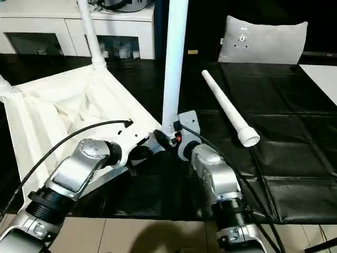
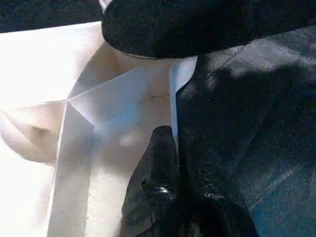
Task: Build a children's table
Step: Rotate leg to tighten
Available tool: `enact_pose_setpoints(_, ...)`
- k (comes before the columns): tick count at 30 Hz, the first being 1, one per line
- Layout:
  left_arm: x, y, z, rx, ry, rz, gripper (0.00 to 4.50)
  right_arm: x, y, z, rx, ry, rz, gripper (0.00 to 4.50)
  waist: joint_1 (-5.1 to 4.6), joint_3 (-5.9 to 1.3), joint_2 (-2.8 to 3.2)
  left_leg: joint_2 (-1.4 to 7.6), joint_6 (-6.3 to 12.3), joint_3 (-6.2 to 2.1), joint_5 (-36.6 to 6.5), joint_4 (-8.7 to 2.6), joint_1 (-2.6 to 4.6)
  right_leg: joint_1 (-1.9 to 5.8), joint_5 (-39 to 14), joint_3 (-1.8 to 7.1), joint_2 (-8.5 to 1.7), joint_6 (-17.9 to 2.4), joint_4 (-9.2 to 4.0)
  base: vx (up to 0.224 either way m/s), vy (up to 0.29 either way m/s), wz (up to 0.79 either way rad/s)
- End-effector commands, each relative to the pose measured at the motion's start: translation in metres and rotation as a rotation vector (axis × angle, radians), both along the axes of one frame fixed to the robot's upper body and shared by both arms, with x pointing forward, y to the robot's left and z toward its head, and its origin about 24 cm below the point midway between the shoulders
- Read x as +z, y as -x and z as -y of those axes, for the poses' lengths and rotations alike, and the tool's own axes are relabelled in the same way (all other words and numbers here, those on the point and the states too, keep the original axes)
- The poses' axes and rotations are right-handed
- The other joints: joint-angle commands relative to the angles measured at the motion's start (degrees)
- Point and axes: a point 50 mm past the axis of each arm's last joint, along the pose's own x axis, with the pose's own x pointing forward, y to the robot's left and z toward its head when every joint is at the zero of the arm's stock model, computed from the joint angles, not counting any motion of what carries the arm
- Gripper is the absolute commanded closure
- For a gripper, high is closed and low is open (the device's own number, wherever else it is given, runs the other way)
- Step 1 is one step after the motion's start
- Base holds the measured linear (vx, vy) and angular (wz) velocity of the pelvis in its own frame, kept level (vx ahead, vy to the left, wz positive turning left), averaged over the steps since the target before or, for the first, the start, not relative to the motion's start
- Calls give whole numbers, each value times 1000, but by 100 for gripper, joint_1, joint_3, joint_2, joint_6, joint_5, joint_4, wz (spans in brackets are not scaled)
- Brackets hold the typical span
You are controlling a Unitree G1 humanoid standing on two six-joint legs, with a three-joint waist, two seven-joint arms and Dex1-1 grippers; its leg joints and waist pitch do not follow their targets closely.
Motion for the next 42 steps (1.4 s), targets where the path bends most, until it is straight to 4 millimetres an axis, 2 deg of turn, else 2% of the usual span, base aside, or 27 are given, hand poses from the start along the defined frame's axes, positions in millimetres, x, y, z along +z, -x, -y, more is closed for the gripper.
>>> enact_pose_setpoints(1, 22, -7, 6, -61, 14, 103, 450, -7, 8, -5, 59, -12, -28, 24, 43, -379, 13, 256, 220, -105, -1114, -400, 18, 312, -1505, 272, -428, -1100, -487, 0, 0, 0)
enact_pose_setpoints(2, 21, -7, 3, -72, 9, 101, 450, -6, 10, -3, 80, -20, -19, 24, 67, -377, 11, 254, 229, -96, -1092, -397, 23, 312, -1455, 275, -427, -1104, -486, 0, 0, 0)
enact_pose_setpoints(3, 20, -7, 1, -89, 5, 99, 450, -6, 13, 1, 99, -20, -11, 5, 75, -383, 11, 259, 232, -96, -1077, -396, 25, 312, -1415, 278, -433, -1123, -474, 0, 0, 0)
enact_pose_setpoints(4, 19, -7, -4, -116, -5, 93, 450, -5, 17, 6, 130, -15, 1, 5, 96, -379, -1, 251, 251, -99, -1050, -401, 18, 330, -1380, 272, -421, -1103, -477, 0, 0, 0)
enact_pose_setpoints(5, 18, -6, -7, -139, -12, 90, 450, -5, 18, 12, 135, -7, 10, 5, 108, -377, 26, 260, 259, -98, -1072, -404, 26, 313, -1364, 278, -430, -1120, -468, 0, 0, 0)
enact_pose_setpoints(8, 17, -5, -17, -232, -30, 72, 450, 0, 26, 33, 216, 14, 51, 5, 166, -368, 31, 263, 252, -100, -1204, -410, 35, 321, -1512, 276, -439, -1073, -493, 0, 0, 0)
enact_pose_setpoints(11, 15, -3, -23, -289, -44, 53, 450, 4, 32, 43, 300, 24, 70, 5, 228, -369, 29, 271, 257, -92, -1200, -411, 46, 317, -1481, 283, -435, -1065, -484, 0, 0, 0)
enact_pose_setpoints(14, 14, 1, -26, -391, -63, 41, 450, 9, 36, 55, 378, 45, 70, 5, 250, -368, 21, 276, 285, -98, -1196, -410, 48, 314, -1532, 276, -451, -1094, -489, 0, 0, 0)
enact_pose_setpoints(16, 12, 3, -29, -445, -88, 22, 450, 11, 37, 61, 422, 78, 69, 5, 272, -378, -1, 282, 297, -89, -1151, -403, 54, 309, -1469, 278, -450, -1118, -477, 0, 0, 0)
enact_pose_setpoints(17, 10, 7, -29, -538, -105, -1, 450, 12, 35, 66, 479, 158, 94, 5, 310, -376, -1, 283, 299, -90, -1114, -403, 65, 302, -1472, 272, -449, -1135, -472, 0, 0, 0)
enact_pose_setpoints(20, 9, 9, -29, -595, -115, -17, 450, 12, 35, 65, 541, 198, 108, 5, 348, -371, -16, 289, 265, -70, -1117, -403, 75, 290, -1488, 279, -462, -1168, -470, 0, 0, 0)
enact_pose_setpoints(22, 6, 12, -30, -643, -143, -33, 450, 11, 37, 61, 612, 199, 94, 5, 370, -377, -24, 293, 286, -76, -1081, -400, 65, 309, -1451, 279, -472, -1186, -450, 0, 0, 0)
enact_pose_setpoints(24, 5, 13, -30, -671, -161, -32, 450, 10, 38, 58, 643, 203, 93, 5, 381, -379, -12, 309, 307, -80, -1044, -403, 67, 305, -1360, 278, -468, -1204, -436, 0, 0, 0)
enact_pose_setpoints(25, 5, 13, -30, -680, -167, -32, 450, 10, 38, 57, 654, 205, 94, 5, 391, -381, -37, 308, 317, -81, -1017, -405, 62, 310, -1349, 271, -468, -1214, -425, 0, 0, 0)
enact_pose_setpoints(26, 5, 14, -30, -712, -177, -30, 450, 9, 38, 53, 687, 205, 93, 5, 408, -384, -34, 312, 311, -73, -1007, -400, 70, 301, -1347, 277, -474, -1209, -429, 0, 0, 0)
enact_pose_setpoints(27, 5, 15, -30, -729, -177, -34, 450, 9, 37, 51, 697, 198, 88, 31, 415, -379, -33, 308, 314, -74, -1017, -401, 64, 303, -1365, 278, -475, -1208, -431, 0, 0, 0)
enact_pose_setpoints(28, 5, 15, -30, -731, -177, -34, 450, 9, 37, 51, 697, 197, 88, 38, 429, -380, -38, 309, 294, -74, -1041, -408, 72, 303, -1437, 276, -481, -1205, -434, 0, 0, 0)
enact_pose_setpoints(31, 5, 18, -28, -768, -176, -35, 450, 7, 36, 48, 718, 177, 73, 56, 459, -383, -60, 316, 267, -71, -1017, -407, 67, 309, -1436, 280, -485, -1181, -423, 0, 0, 0)
enact_pose_setpoints(33, 5, 19, -28, -774, -177, -36, 450, 6, 37, 47, 725, 174, 69, 56, 464, -385, -49, 315, 264, -73, -991, -406, 65, 313, -1423, 280, -488, -1166, -422, 0, 0, 0)
enact_pose_setpoints(34, 5, 19, -28, -780, -180, -36, 450, 6, 38, 47, 734, 167, 62, 82, 457, -383, -57, 311, 261, -75, -981, -409, 54, 319, -1417, 276, -483, -1157, -420, 0, 0, 0)
enact_pose_setpoints(37, 4, 20, -29, -786, -185, -38, 450, 5, 39, 46, 752, 150, 48, 91, 445, -382, -52, 309, 259, -77, -1013, -408, 53, 317, -1480, 272, -482, -1143, -427, 0, 0, 0)
enact_pose_setpoints(38, 4, 20, -29, -792, -188, -41, 450, 5, 40, 46, 763, 138, 37, 114, 443, -384, -50, 308, 258, -76, -1013, -407, 55, 319, -1479, 273, -480, -1141, -427, 0, 0, 0)
enact_pose_setpoints(42, 3, 21, -31, -798, -191, -44, 450, 5, 41, 46, 776, 129, 33, 143, 448, -394, -49, 311, 274, -73, -934, -399, 58, 317, -1330, 272, -473, -1186, -411, 0, 0, 0)
